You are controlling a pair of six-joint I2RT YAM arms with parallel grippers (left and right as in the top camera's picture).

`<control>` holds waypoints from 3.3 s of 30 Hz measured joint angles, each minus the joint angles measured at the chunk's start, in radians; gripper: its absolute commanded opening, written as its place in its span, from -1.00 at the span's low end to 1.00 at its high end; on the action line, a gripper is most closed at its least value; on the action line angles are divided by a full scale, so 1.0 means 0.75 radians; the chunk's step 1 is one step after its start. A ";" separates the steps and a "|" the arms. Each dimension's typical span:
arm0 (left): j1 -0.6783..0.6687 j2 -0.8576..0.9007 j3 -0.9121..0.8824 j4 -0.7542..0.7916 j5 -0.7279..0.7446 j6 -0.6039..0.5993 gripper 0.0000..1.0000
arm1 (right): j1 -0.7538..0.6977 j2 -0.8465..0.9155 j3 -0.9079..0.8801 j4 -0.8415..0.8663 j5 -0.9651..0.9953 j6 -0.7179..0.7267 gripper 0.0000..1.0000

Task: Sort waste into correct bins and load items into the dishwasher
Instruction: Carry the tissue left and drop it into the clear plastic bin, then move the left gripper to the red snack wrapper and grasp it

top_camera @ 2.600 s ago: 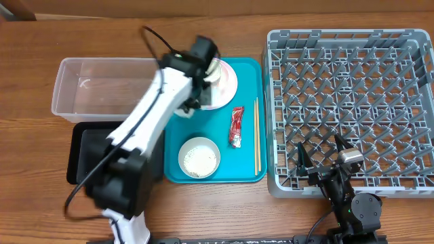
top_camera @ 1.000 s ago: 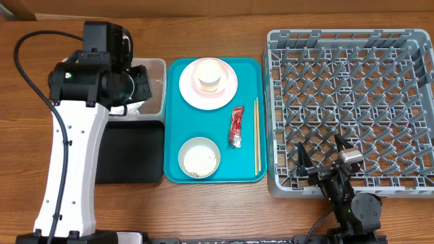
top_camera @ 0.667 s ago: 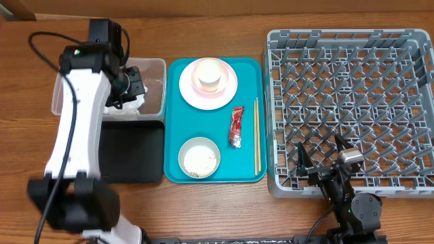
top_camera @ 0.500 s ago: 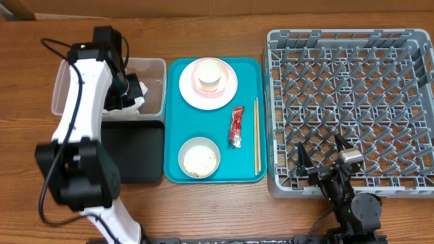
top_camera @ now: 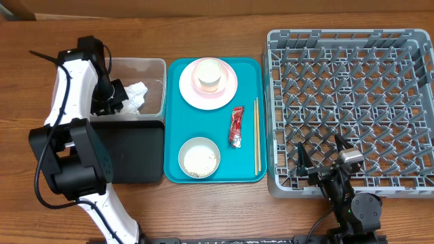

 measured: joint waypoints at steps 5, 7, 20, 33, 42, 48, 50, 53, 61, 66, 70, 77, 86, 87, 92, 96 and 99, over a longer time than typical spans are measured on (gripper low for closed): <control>0.004 0.000 0.000 0.009 -0.030 0.001 -0.61 | 0.000 0.000 0.000 0.000 0.000 0.001 1.00; 0.008 0.000 0.000 0.014 -0.058 0.001 -0.60 | 0.000 0.000 0.000 0.001 -0.001 0.001 1.00; 0.020 0.000 0.039 0.044 -0.122 0.010 0.09 | -0.001 0.000 0.000 0.001 0.000 0.000 1.00; -0.003 -0.006 0.757 -0.644 0.745 0.284 0.31 | 0.000 0.000 0.000 0.000 -0.001 0.001 1.00; -0.405 -0.015 0.714 -0.653 0.929 0.371 0.11 | 0.000 0.000 0.000 0.001 -0.001 0.001 1.00; -0.720 -0.015 0.702 -0.640 0.840 0.330 0.12 | 0.000 0.000 0.000 0.001 -0.001 0.001 1.00; -0.798 -0.015 0.702 -0.629 0.769 0.281 0.14 | 0.000 0.000 0.000 0.001 -0.001 0.001 1.00; -0.893 -0.015 0.702 -0.625 0.624 0.199 0.28 | -0.001 0.000 0.000 0.001 0.000 0.001 1.00; -1.068 -0.015 0.700 -0.616 0.406 0.113 -0.91 | 0.000 0.000 0.000 0.001 0.000 0.001 1.00; -1.116 -0.015 0.700 -0.596 0.378 0.107 -0.76 | 0.000 0.000 0.000 0.001 0.000 0.000 1.00; -1.118 -0.015 0.695 -0.579 0.361 0.101 -0.39 | 0.000 0.000 0.000 0.001 -0.001 0.001 1.00; -1.118 -0.015 0.576 -0.510 0.351 0.067 -0.75 | 0.000 0.000 0.000 0.001 0.000 0.001 1.00; -1.118 -0.015 0.351 -0.334 0.348 0.028 -0.38 | 0.000 0.000 0.000 0.001 -0.001 0.000 1.00; -1.118 -0.015 0.331 -0.318 0.349 0.028 -0.35 | 0.000 0.000 0.000 0.000 -0.001 0.001 1.00; -1.118 -0.015 0.243 -0.211 0.317 0.027 -0.32 | 0.000 0.000 0.000 0.001 -0.001 0.001 1.00; -1.118 -0.015 0.169 -0.129 0.275 0.007 -0.30 | 0.000 0.000 0.000 0.001 -0.001 0.000 1.00; -1.118 -0.015 0.108 -0.063 0.257 -0.007 -0.29 | 0.000 0.000 0.000 -0.001 0.000 0.001 1.00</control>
